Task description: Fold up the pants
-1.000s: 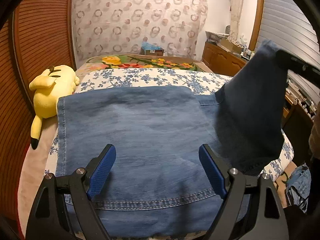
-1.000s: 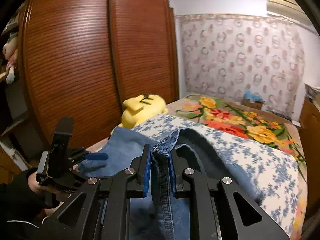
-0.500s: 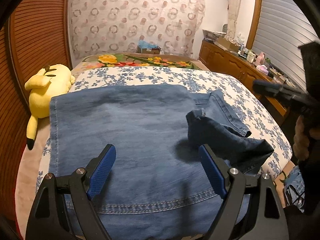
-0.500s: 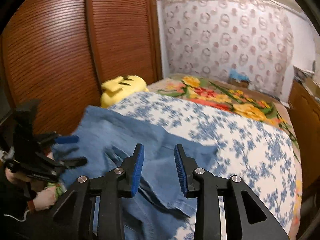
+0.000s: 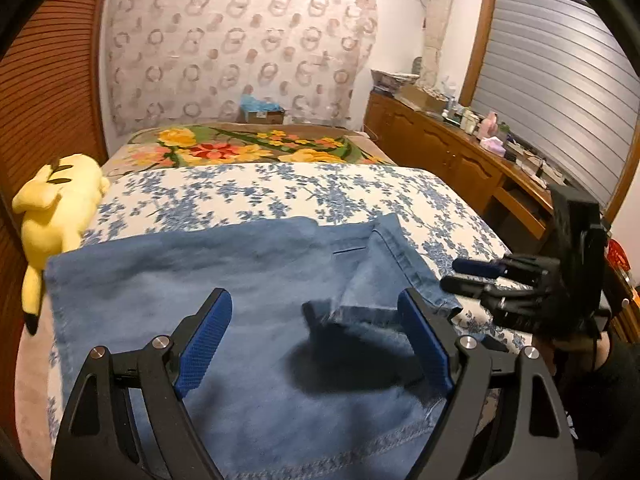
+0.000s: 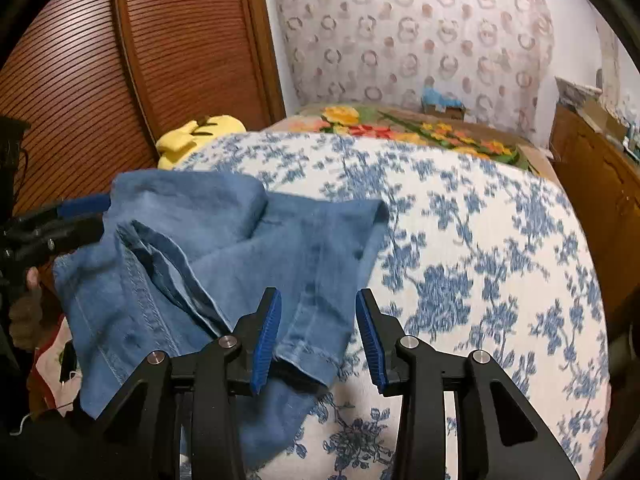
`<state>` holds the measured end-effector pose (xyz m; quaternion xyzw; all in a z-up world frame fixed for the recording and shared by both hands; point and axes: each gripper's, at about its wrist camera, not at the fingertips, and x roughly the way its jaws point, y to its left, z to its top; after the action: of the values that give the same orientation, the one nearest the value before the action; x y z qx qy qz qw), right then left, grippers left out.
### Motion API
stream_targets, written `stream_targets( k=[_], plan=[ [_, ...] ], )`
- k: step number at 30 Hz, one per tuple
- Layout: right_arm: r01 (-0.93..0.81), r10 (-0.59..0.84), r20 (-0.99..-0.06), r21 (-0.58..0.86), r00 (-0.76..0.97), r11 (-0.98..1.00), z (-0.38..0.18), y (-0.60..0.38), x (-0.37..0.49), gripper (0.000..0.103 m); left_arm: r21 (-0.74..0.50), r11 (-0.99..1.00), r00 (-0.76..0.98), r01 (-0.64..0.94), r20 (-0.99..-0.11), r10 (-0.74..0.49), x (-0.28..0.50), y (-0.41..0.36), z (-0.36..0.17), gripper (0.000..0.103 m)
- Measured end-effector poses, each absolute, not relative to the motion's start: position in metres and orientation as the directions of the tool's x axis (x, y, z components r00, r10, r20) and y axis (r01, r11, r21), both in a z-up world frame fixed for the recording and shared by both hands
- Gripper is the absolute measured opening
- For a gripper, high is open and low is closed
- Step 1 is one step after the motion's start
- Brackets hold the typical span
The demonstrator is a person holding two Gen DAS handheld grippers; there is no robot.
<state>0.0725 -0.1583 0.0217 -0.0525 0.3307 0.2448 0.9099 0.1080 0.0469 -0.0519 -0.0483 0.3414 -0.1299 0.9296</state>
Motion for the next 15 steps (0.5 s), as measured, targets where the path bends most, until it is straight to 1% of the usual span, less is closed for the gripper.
stream_targets(
  k=[2,4,6,10,11,12,15],
  plan=[
    [-0.478,0.410,-0.637,0.073,0.653,0.875,0.017,-0.156,0.073,0.040,-0.184,0.960,0.725,0.210,-0.630,-0.279,0.114,0.044,-0.055,0.085],
    [-0.477,0.408,-0.644,0.075,0.648,0.876,0.013,-0.155,0.072,0.040,-0.180,0.961,0.714,0.208,-0.644,-0.275,0.118,0.043,-0.061,0.081],
    [-0.473,0.405,-0.652,0.079,0.641,0.877,0.009,-0.154,0.073,0.041,-0.174,0.963,0.699,0.206,-0.663,-0.269,0.119,0.043,-0.069,0.074],
    [-0.467,0.407,-0.662,0.097,0.629,0.879,0.001,-0.157,0.071,0.041,-0.195,0.958,0.677,0.212,-0.677,-0.288,0.114,0.045,-0.081,0.062],
    [-0.466,0.407,-0.664,0.100,0.627,0.879,-0.001,-0.158,0.071,0.041,-0.197,0.957,0.672,0.215,-0.681,-0.291,0.113,0.044,-0.083,0.057],
    [-0.465,0.409,-0.665,0.104,0.625,0.879,-0.002,-0.157,0.070,0.041,-0.201,0.955,0.663,0.218,-0.688,-0.296,0.111,0.044,-0.087,0.055],
    [-0.466,0.416,-0.664,0.114,0.621,0.878,-0.008,-0.161,0.073,0.041,-0.202,0.954,0.654,0.222,-0.695,-0.299,0.106,0.044,-0.092,0.052]
  ],
)
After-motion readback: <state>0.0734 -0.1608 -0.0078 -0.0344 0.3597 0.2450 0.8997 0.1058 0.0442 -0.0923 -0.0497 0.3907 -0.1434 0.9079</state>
